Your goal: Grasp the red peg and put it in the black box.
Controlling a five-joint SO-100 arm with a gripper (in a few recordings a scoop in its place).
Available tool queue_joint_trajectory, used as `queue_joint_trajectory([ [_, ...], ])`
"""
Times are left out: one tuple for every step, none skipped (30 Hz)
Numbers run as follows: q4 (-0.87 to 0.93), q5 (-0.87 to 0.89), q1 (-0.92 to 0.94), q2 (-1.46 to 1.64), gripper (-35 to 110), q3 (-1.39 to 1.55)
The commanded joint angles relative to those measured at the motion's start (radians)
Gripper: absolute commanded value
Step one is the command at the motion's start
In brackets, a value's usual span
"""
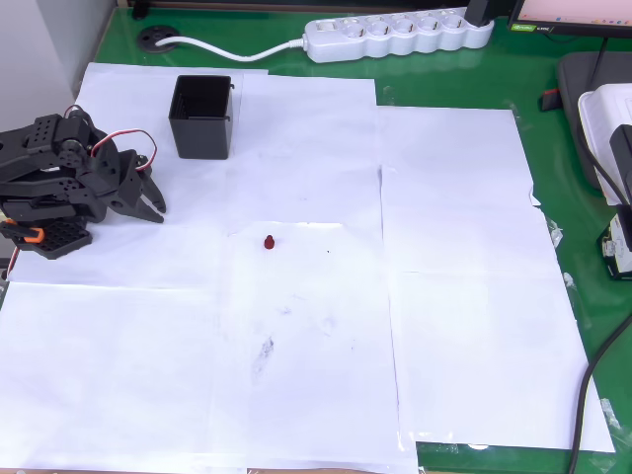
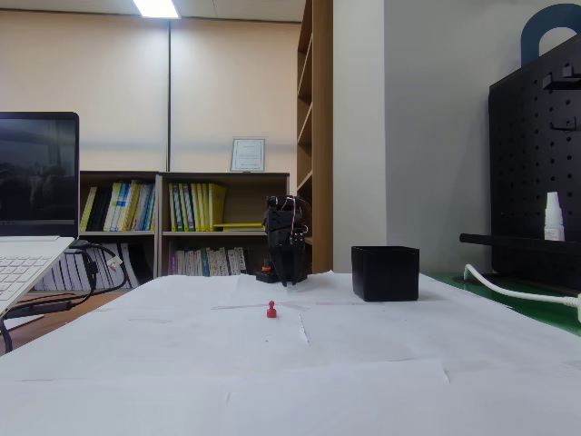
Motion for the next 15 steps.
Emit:
queue_joint_trajectory([
  [-0.146,0.026,-0.014,-0.003,0,0.018],
  [-0.227,0.041,-0.011,0.015,0,0.023],
  [-0.295,0.023,-0.006,0.046,0,0.029],
  [-0.367,-0.003,0.003,0.077,0,0.032],
  [-0.456,-0.008,0.012,0.107,0,0.029],
  [-0.551,-0.008,0.021,0.132,0,0.023],
  [-0.621,-0.009,0.029,0.155,0,0.018],
  [-0.676,-0.009,0.034,0.179,0,0.018],
  [-0.724,-0.009,0.035,0.206,0,0.018],
  [-0.749,-0.015,0.035,0.232,0,0.018],
  [-0.761,-0.029,0.032,0.255,0,0.018],
  [-0.765,-0.046,0.028,0.276,0,0.018],
  [-0.787,-0.049,0.025,0.304,0,0.018],
  [-0.818,-0.044,0.021,0.33,0,0.018],
  [-0.856,-0.04,0.02,0.365,0,0.018],
])
